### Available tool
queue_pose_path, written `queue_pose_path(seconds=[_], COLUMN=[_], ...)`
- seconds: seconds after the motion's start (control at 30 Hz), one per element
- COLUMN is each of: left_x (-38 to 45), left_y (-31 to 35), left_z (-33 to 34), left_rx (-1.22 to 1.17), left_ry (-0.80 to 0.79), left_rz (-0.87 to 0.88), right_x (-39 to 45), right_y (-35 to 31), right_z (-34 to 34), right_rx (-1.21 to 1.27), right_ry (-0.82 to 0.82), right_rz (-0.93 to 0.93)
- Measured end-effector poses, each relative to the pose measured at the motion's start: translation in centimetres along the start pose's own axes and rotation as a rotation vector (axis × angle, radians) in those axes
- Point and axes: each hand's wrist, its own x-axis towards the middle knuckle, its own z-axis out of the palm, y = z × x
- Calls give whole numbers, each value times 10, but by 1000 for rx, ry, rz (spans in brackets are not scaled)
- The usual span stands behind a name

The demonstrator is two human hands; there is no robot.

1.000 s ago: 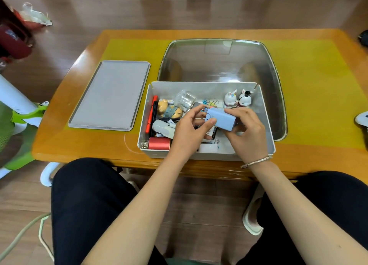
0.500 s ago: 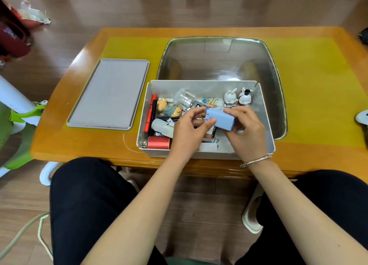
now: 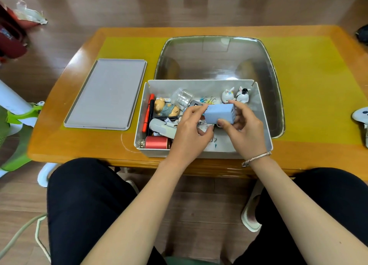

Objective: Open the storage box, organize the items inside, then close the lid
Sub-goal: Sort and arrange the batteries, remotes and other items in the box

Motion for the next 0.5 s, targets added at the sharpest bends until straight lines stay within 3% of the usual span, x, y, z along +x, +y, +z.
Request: queue_pose_path(seconds=[0.13,0.27,0.4,0.5], left_x=[1,3,5,4], left_y=[-1,-4,-3,-1], left_z=[4,1,-3,-4], left_rx=[80,-49,-161,-166], left_ry=[-90,-146,-130,-178], left_rz=[17,-142,-203,-185], right_x=[-1,0,2,2], right_y=[-2,-2,-1,1], right_z=[-4,-5,-1,1], right_rx=[123,241,116,55], right_ry=[-11,-92,-240,-216], right_rz=[34,30,-69,-88])
